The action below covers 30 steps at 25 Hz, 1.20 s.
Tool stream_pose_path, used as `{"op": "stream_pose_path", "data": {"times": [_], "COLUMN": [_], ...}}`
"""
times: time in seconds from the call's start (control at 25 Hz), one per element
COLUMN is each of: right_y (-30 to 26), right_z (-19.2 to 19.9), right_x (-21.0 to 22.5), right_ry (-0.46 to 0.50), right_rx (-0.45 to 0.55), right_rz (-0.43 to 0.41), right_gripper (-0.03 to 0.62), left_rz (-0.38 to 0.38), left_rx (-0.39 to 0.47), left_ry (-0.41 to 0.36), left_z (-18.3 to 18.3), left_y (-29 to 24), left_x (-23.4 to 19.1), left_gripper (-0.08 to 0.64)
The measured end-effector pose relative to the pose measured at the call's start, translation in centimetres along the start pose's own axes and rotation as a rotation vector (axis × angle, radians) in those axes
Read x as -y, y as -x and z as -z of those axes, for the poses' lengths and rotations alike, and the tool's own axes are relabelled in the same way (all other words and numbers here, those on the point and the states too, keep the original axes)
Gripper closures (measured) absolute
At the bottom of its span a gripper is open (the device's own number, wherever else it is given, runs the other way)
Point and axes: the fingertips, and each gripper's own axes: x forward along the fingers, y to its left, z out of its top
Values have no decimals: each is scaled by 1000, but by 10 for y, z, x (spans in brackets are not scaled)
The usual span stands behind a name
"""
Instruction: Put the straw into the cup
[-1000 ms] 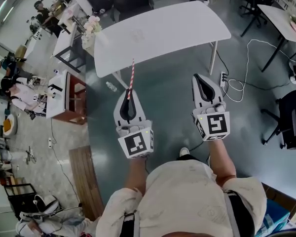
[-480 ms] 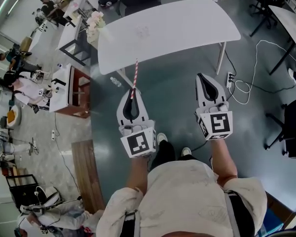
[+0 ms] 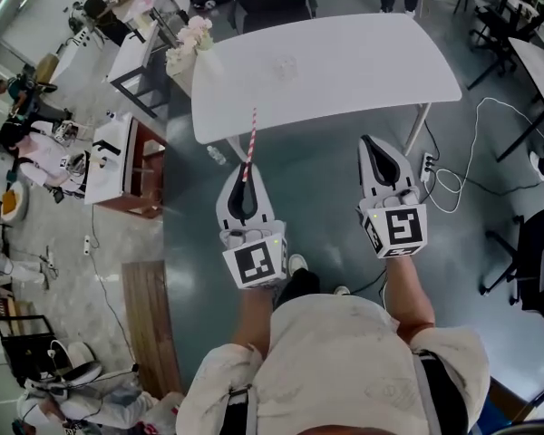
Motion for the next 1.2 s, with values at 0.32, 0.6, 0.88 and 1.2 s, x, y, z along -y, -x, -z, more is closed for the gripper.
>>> {"op": "stream_pose_path", "data": {"times": [0.32, 0.6, 0.88, 1.2], "right_y": [-79, -138, -185, -217], "right_z": [-5, -3, -4, 12], "right_x": [-35, -65, -87, -62], "right_ry": [38, 62, 79, 62], "right_rx": [-16, -29, -21, -48], "right_rz": [-13, -14, -8, 8], "right_gripper": [591, 591, 591, 591], "left_rz": [-4, -5, 14, 42], "left_rx": [4, 5, 15, -6], "left_ry": [42, 59, 71, 74], "left_z": [17, 33, 45, 56], "left_y": [-50, -84, -115, -159], "left_x": [-67, -122, -160, -151], "left_gripper": [535, 537, 535, 535]}}
